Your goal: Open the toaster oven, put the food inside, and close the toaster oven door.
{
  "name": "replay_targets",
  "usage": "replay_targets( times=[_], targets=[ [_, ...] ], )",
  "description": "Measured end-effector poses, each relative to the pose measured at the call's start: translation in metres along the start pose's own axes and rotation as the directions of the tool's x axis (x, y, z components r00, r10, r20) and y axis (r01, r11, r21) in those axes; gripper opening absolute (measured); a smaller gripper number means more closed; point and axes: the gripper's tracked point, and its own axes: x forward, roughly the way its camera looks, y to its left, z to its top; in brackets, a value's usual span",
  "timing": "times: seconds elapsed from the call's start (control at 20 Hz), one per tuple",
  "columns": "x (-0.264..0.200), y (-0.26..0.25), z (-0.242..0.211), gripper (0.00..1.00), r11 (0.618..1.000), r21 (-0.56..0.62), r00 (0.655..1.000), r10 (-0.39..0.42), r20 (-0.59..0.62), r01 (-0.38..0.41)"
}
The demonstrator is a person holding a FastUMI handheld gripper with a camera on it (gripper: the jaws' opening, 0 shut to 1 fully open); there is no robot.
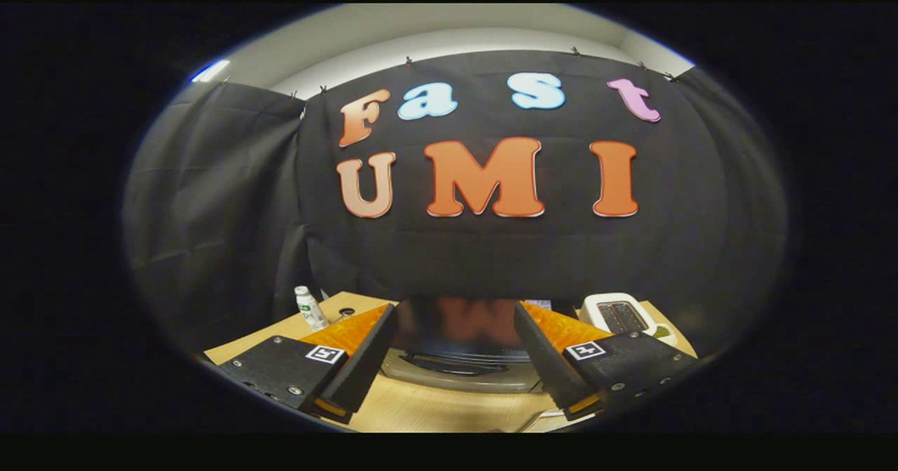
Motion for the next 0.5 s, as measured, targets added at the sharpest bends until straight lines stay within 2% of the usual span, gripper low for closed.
replay_targets(
  times=[0.35,0.5],
  targets=[
    [0.052,0.000,-0.083,0.99,0.999,0.015,0.980,-0.038,-0.195,0.042],
    [0.061,-0.003,-0.096,0.98,0.997,-0.009,0.974,-0.074,-0.216,0.074]
  ],
)
